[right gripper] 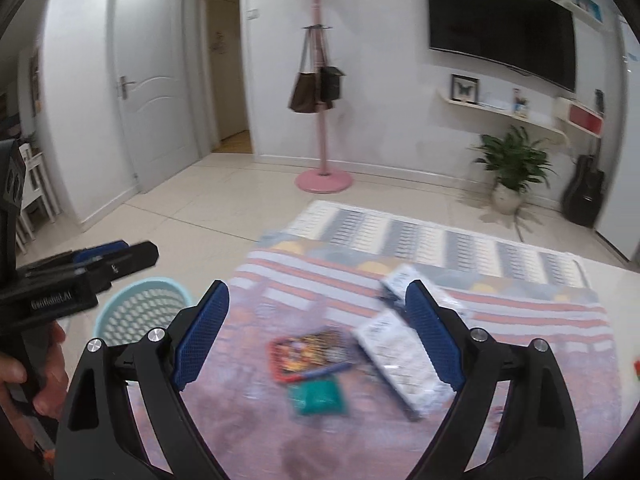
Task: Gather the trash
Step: 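Return both grippers to the bed and reach for the card box and milk carton, then grasp the white milk carton with the right gripper while the left grasps the red card box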
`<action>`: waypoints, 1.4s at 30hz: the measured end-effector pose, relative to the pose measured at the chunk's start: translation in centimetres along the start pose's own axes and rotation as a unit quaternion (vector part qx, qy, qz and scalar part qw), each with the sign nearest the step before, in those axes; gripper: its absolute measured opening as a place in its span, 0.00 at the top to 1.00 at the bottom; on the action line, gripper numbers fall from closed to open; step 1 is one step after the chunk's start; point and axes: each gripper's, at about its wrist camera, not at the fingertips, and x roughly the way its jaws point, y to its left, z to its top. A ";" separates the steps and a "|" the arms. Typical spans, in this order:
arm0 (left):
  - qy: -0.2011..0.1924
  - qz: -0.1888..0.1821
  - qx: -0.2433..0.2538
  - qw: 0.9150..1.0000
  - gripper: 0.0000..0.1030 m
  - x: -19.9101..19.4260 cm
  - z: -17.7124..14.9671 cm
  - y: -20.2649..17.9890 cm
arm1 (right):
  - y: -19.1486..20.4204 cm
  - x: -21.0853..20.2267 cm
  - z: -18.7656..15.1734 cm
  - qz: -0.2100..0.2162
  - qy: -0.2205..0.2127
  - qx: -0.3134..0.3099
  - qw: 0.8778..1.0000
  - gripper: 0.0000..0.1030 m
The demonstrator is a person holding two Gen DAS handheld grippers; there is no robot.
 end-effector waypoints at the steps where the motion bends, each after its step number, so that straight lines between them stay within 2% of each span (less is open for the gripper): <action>1: 0.003 -0.002 0.004 1.000 0.34 0.7 0.0 -0.5 | -0.8 0.0 -0.2 -0.006 0.001 0.000 1.000 0.29; 4: 0.024 -0.033 0.016 0.999 0.34 3.3 0.0 -1.8 | -3.7 0.6 -1.3 -0.024 0.014 0.014 1.000 0.29; 6: 0.055 -0.056 0.023 0.997 0.34 6.1 -0.4 -2.6 | -5.3 1.2 -2.0 -0.027 0.025 0.024 0.999 0.29; 11: 0.125 -0.054 0.052 0.989 0.34 12.3 -2.8 -3.4 | -7.3 4.1 -4.2 -0.039 0.059 0.025 0.997 0.29; 15: 0.155 -0.048 0.073 0.984 0.34 14.9 -4.5 -3.3 | -8.2 6.0 -5.4 -0.038 0.079 0.030 0.996 0.29; 25: 0.211 -0.053 0.113 0.969 0.32 17.5 -7.9 -3.6 | -9.0 9.7 -7.2 -0.030 0.123 0.031 0.991 0.29; 28: 0.227 -0.069 0.112 0.965 0.31 17.5 -8.3 -3.7 | -9.2 10.6 -7.8 -0.029 0.138 0.031 0.989 0.29; 32: 0.234 -0.063 0.136 0.960 0.27 17.5 -8.7 -4.6 | -9.7 11.4 -8.5 -0.021 0.157 0.037 0.987 0.28; 36: 0.234 -0.062 0.142 0.960 0.26 17.7 -8.6 -4.9 | -9.6 11.6 -8.8 -0.008 0.165 0.043 0.985 0.28; 42: 0.227 -0.036 0.165 0.959 0.32 18.0 -8.9 -5.8 | -8.6 11.8 -8.8 -0.005 0.173 0.029 0.985 0.28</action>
